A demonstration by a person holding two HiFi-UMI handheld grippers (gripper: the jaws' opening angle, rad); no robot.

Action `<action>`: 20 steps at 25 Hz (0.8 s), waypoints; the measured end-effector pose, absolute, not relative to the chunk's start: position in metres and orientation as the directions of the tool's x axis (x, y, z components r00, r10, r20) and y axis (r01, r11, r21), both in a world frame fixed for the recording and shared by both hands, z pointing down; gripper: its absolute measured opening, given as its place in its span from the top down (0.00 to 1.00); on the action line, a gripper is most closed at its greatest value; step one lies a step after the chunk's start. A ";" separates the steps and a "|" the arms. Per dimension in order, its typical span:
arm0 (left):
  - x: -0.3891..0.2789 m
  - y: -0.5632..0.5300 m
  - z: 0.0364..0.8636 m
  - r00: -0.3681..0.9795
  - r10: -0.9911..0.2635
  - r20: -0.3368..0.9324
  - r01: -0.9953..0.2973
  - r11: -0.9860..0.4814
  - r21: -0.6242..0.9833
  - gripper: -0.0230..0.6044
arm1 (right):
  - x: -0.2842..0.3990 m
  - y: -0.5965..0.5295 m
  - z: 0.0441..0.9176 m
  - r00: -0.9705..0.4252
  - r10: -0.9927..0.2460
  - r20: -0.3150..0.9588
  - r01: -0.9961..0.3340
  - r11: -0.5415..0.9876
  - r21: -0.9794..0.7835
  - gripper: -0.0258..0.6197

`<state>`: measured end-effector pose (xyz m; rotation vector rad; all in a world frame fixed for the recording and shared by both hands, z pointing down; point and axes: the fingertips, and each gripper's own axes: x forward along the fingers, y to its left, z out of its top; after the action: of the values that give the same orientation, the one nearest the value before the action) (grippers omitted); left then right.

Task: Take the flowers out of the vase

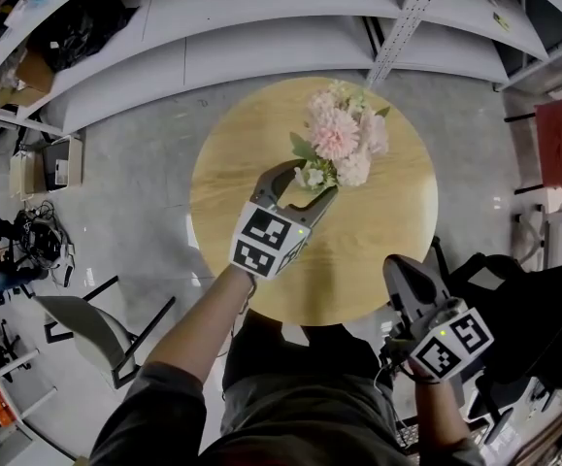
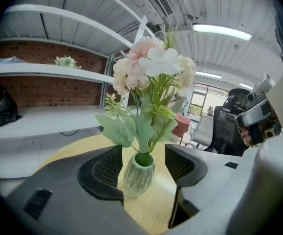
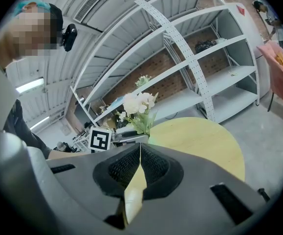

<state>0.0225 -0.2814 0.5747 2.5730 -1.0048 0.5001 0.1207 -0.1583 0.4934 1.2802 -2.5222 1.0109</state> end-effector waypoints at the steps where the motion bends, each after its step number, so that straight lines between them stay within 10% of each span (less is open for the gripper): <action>1: 0.023 -0.282 0.576 0.689 -0.577 0.439 -0.695 -0.699 0.170 0.54 | 0.122 -0.158 0.494 -0.627 -0.666 0.404 -0.760 0.410 -0.504 0.94; 20: 0.026 -0.294 0.572 0.668 -0.607 0.431 -0.714 -0.687 0.138 0.67 | 0.123 -0.163 0.501 -0.624 -0.647 0.438 -0.768 0.404 -0.497 0.94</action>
<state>0.0259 -0.2945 0.5724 2.5891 -1.0538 0.5125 0.1232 -0.1625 0.5005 1.2633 -2.4807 1.0218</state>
